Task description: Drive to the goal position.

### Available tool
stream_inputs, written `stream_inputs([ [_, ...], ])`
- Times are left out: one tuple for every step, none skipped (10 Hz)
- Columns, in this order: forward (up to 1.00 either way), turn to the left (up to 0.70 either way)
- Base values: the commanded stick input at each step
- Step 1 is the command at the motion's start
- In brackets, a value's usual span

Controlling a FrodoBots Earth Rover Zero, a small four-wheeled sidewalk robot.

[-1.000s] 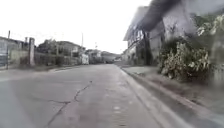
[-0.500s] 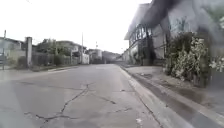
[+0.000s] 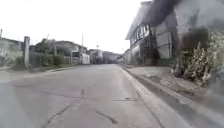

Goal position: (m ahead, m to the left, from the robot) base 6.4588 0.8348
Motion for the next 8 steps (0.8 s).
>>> stream_inputs([
  [1.0, -0.27],
  [1.0, -0.27],
  [1.0, -0.13],
  [1.0, -0.04],
  [1.0, 0.0],
  [1.0, 0.0],
  [1.0, 0.0],
  [1.0, 0.0],
])
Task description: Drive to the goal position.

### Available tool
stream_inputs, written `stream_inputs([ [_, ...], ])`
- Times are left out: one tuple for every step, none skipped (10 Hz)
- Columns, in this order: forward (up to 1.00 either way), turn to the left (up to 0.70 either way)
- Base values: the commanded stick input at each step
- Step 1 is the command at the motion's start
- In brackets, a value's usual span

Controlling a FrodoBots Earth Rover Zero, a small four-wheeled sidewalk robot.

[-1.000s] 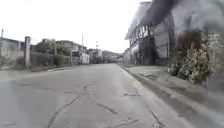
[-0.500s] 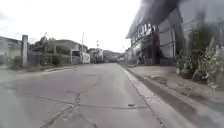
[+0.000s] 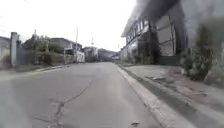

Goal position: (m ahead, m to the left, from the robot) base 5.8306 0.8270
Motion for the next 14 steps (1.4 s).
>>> stream_inputs([
  [1.0, -0.01],
  [1.0, -0.02],
  [1.0, -0.02],
  [1.0, -0.02],
  [1.0, -0.02],
  [1.0, -0.02],
  [1.0, -0.34],
  [1.0, -0.39],
  [1.0, -0.26],
  [1.0, -0.04],
  [1.0, 0.0],
  [1.0, -0.02],
  [1.0, -0.02],
  [1.0, -0.02],
])
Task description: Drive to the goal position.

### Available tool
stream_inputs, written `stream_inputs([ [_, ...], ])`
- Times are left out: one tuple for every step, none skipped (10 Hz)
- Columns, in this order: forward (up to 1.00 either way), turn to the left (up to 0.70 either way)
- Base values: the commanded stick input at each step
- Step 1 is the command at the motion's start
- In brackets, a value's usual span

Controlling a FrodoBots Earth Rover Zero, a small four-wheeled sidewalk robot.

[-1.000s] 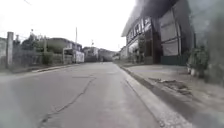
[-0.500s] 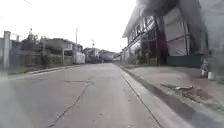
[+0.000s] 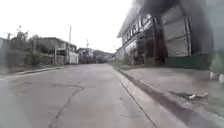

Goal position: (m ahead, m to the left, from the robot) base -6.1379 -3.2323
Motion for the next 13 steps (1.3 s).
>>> stream_inputs([
  [1.0, -0.03],
  [1.0, -0.07],
  [1.0, -0.03],
  [1.0, 0.0],
  [1.0, 0.0],
  [1.0, 0.0],
  [1.0, 0.0],
  [1.0, 0.0],
  [1.0, 0.0],
  [1.0, 0.0],
  [1.0, 0.0],
  [1.0, 0.0],
  [1.0, 0.0],
])
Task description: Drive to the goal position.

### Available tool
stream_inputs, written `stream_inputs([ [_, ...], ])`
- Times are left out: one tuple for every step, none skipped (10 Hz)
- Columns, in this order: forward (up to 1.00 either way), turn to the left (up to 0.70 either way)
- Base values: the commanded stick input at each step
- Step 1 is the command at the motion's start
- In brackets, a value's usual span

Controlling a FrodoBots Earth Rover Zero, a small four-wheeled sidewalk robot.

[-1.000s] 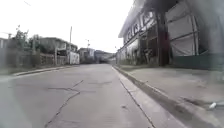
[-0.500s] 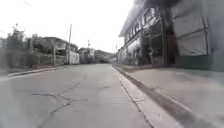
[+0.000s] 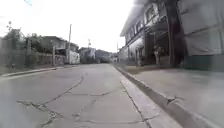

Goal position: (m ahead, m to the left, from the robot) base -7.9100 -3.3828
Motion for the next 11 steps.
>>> stream_inputs([
  [1.0, 0.0],
  [1.0, 0.0],
  [1.0, 0.0],
  [1.0, 0.0],
  [1.0, 0.0],
  [1.0, 0.0],
  [1.0, 0.0],
  [1.0, 0.0],
  [1.0, 0.0],
  [1.0, 0.0],
  [1.0, 0.0],
])
